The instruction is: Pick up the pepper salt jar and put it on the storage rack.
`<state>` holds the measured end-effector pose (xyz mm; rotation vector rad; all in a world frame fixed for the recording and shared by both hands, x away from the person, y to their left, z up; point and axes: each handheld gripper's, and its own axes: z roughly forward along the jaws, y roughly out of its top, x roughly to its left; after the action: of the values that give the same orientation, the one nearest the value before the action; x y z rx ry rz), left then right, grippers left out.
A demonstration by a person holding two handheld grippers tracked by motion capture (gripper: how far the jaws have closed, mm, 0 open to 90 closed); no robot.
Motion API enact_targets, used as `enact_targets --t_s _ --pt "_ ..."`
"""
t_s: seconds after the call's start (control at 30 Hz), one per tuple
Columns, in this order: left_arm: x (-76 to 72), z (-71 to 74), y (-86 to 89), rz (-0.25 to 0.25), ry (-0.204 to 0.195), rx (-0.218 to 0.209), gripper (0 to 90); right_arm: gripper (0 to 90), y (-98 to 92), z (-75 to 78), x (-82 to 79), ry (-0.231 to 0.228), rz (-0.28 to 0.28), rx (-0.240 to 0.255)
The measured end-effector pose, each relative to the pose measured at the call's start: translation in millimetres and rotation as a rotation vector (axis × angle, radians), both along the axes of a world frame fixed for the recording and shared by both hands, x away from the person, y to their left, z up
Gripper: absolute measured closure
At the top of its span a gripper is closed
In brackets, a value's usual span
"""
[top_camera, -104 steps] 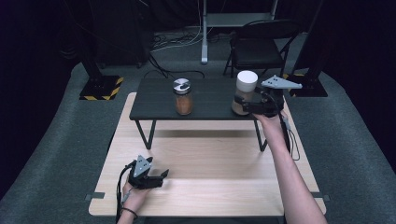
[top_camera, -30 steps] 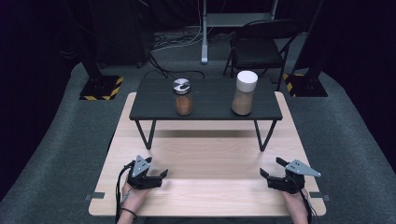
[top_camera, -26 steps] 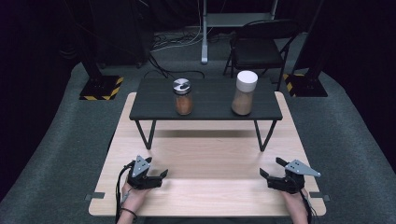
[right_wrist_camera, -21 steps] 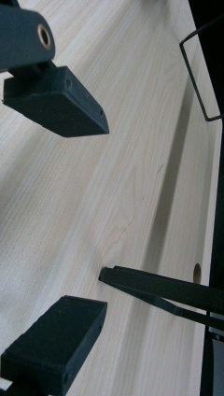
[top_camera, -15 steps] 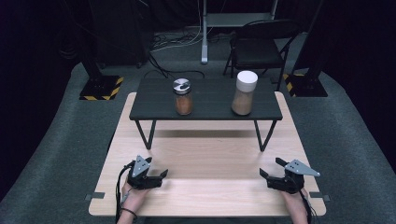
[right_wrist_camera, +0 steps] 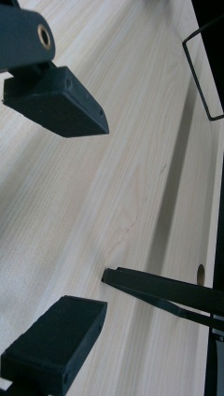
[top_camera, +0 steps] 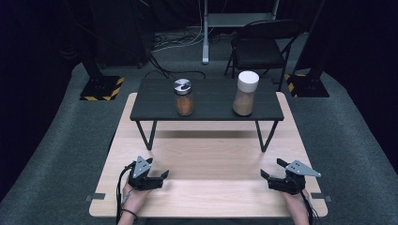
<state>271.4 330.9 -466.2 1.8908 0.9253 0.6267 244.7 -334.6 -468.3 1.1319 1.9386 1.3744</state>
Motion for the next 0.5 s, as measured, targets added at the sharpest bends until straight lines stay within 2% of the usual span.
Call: enact_targets --t_s 0.5 --pt "0.3 0.1 0.3 -0.001 0.001 0.0 13.9 11.7 0.5 0.4 0.7 0.007 0.004 -0.003"
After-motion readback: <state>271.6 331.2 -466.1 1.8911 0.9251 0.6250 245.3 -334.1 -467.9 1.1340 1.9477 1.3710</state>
